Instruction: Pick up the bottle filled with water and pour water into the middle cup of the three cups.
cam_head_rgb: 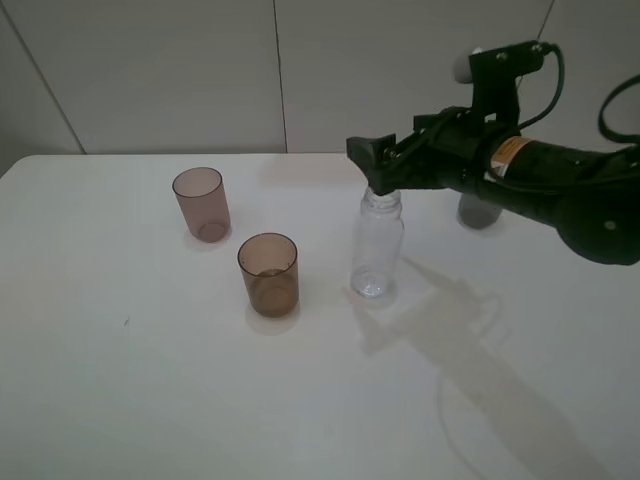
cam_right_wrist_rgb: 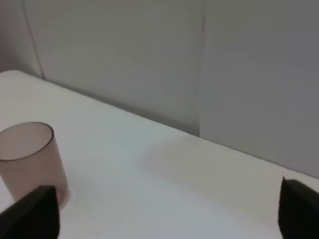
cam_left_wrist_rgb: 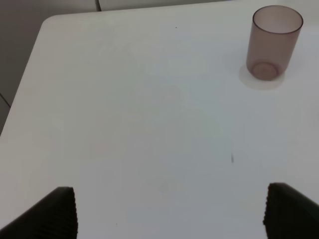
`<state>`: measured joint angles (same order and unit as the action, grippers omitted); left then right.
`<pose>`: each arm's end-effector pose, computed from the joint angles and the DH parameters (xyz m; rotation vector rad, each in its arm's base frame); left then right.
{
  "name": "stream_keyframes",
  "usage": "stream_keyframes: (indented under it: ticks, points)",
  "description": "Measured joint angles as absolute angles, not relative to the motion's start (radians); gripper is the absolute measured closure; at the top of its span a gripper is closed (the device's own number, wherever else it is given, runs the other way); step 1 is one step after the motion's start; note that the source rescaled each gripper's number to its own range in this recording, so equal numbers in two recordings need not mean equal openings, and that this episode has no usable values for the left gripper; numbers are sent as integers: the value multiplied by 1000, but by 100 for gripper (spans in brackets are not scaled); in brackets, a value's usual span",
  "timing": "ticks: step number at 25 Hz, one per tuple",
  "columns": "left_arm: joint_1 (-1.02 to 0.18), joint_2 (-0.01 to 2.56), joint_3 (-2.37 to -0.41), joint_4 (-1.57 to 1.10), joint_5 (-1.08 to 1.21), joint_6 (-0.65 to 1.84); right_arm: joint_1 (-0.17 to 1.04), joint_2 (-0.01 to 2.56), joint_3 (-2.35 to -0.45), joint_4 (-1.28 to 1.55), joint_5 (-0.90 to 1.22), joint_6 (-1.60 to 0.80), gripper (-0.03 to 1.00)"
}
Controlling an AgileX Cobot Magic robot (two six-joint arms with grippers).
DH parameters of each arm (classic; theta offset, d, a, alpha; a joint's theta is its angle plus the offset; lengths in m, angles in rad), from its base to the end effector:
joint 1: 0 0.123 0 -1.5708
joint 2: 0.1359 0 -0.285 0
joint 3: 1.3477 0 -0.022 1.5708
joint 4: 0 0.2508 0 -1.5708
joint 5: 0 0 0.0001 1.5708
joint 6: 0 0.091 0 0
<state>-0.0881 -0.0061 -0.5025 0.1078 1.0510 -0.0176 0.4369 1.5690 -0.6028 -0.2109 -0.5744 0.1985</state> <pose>-0.0052 0.0090 0.2791 0.0664 2.0208 0.0617 0.2683 0.1367 0.1982 -0.4705 1.8462 0.4192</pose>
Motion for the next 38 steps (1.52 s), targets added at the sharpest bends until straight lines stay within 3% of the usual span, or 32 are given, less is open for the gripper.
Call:
stream_keyframes:
  ticks: [7,8,14,18,28,38]
  points:
    - [-88,-6,-503,108,1051,-18,423,1262,-605,-17,24,225,-3]
    - [-88,-6,-503,108,1051,-18,423,1262,-605,-17,24,225,-3]
    - [-88,-6,-503,108,1051,-18,275,1046,-605,13,508,225,-3]
    - [-88,-6,-503,108,1051,-18,193,871,-605,-22,697,225,-3]
    - [-88,-6,-503,108,1051,-18,170,389,-605,-36,927,225,-3]
    - [-88,-6,-503,108,1051,-18,170,169,-605,-63,990,225,-3]
